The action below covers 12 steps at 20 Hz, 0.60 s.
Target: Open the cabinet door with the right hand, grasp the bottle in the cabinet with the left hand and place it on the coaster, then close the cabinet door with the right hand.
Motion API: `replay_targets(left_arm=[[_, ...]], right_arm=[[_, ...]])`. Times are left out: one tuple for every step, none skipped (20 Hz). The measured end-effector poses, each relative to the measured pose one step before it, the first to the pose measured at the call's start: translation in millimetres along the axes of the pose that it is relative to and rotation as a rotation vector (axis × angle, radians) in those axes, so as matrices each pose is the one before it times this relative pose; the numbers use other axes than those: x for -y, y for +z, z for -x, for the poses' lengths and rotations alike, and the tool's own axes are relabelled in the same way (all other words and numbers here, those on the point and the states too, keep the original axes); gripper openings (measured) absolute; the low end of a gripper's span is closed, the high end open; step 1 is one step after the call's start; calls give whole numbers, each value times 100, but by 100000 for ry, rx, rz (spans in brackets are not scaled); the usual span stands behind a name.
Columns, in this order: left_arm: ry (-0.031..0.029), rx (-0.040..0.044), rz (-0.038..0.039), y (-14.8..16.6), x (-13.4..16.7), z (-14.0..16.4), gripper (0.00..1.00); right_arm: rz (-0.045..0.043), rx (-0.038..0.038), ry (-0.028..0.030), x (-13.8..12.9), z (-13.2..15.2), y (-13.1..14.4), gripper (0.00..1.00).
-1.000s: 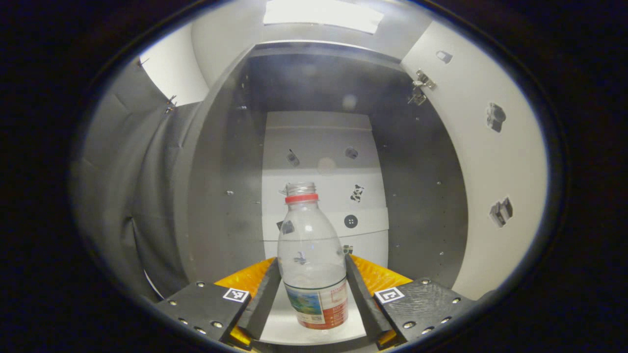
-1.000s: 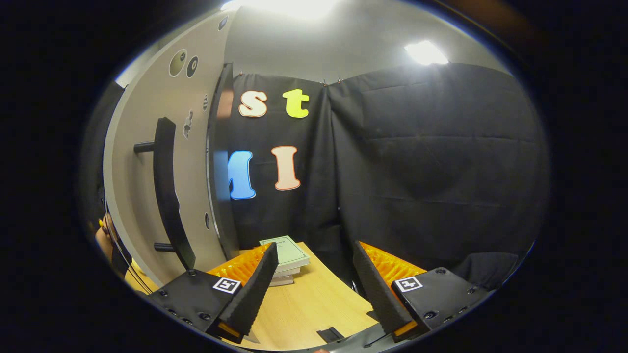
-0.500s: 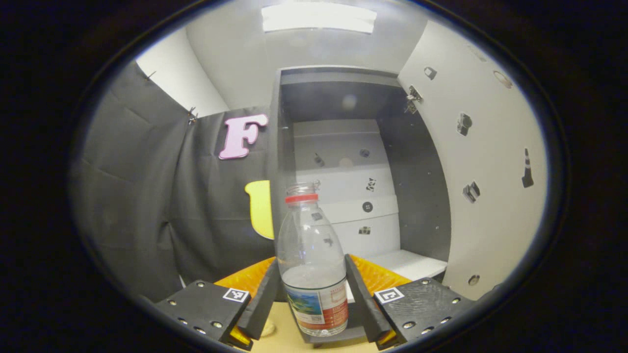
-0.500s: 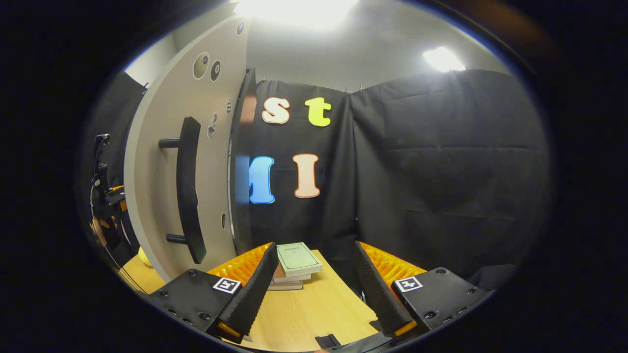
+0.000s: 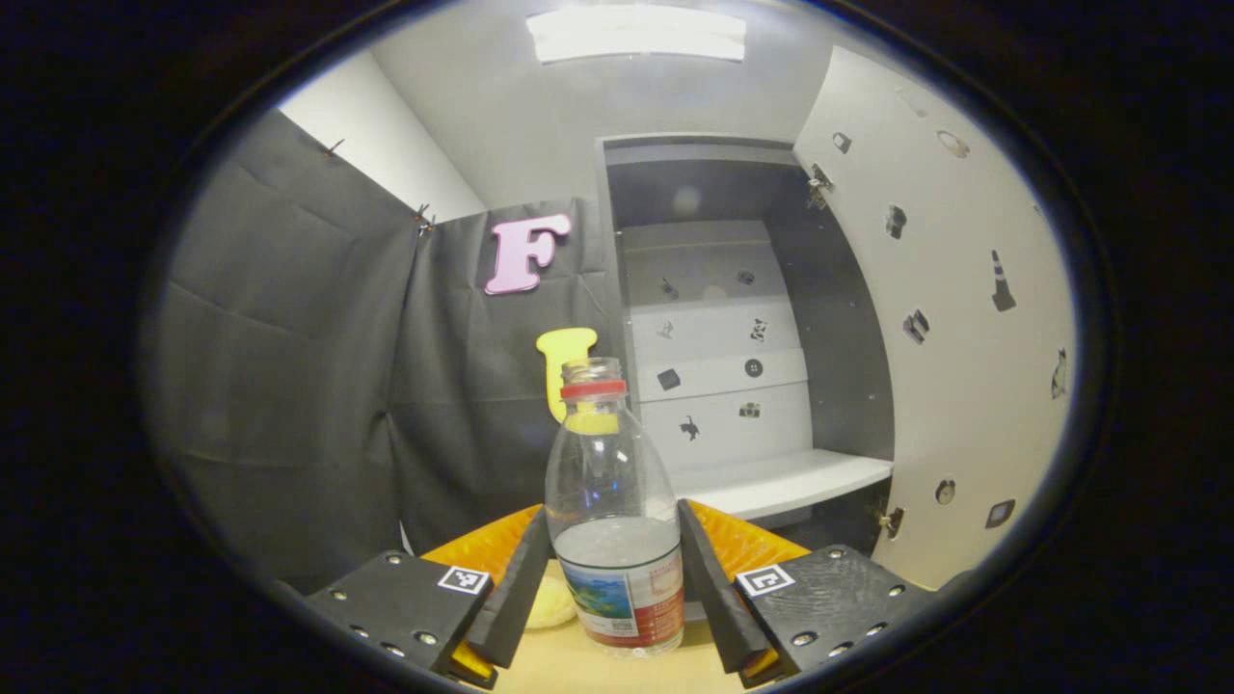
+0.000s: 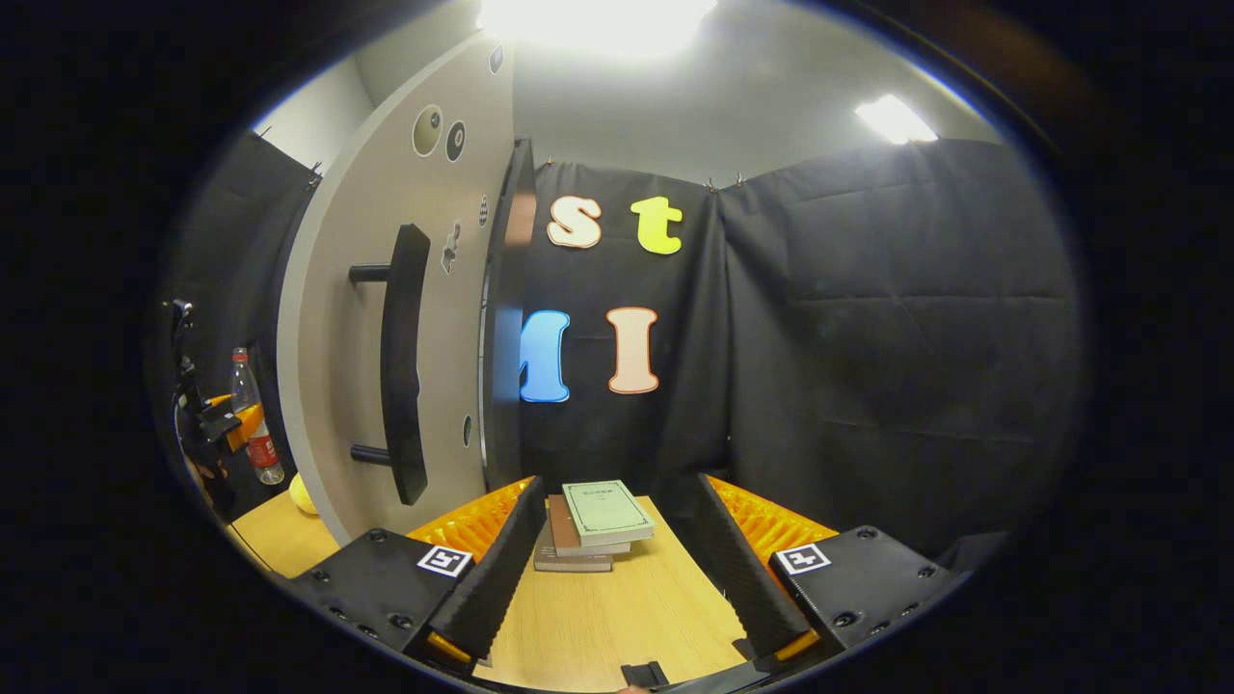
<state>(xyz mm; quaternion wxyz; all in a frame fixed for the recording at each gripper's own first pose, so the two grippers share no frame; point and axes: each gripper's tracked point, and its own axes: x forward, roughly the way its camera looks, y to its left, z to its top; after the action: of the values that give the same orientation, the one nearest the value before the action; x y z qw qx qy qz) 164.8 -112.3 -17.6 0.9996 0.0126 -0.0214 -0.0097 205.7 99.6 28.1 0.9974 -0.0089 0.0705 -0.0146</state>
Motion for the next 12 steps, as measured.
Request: replay_targets(left_arm=[[272, -676, 640, -1071, -164, 955, 75], [600, -752, 479, -1053, -248, 719, 75], [712, -605, 387, -988, -264, 850, 75], [686, -463, 519, -981, -243, 659, 78], [830, -286, 551, -908, -268, 690, 75], [539, -452, 716, -1038, -142, 750, 75], [688, -721, 653, -1079, -236, 758, 75], [931, -1149, 607, -1002, -535, 540, 75], [896, -1083, -80, -889, -308, 582, 75], [666, -1051, -158, -811, -34, 424, 75], [316, -850, -256, -821, -211, 601, 78], [679, -817, -368, -868, -98, 571, 75]], right_arm=[[-507, 164, 279, 55, -70, 75, 99], [-1000, 445, 242, 100, -98, 157, 99], [-981, 417, 339, 44, -26, 160, 99], [-1226, 458, 353, -6, -47, 88, 99], [-1042, 320, 295, -14, -19, 131, 99], [-871, 158, 46, 14, -92, 87, 99], [-613, 117, -133, 84, 49, 57, 94], [-488, 88, 168, -49, -26, -2, 99], [-345, 188, 404, -70, 25, 67, 99], [-760, 512, 1130, -225, 76, 85, 99], [-1207, 1457, 1078, -189, 99, 297, 99], [-844, 1631, 300, 62, 127, 159, 99]])
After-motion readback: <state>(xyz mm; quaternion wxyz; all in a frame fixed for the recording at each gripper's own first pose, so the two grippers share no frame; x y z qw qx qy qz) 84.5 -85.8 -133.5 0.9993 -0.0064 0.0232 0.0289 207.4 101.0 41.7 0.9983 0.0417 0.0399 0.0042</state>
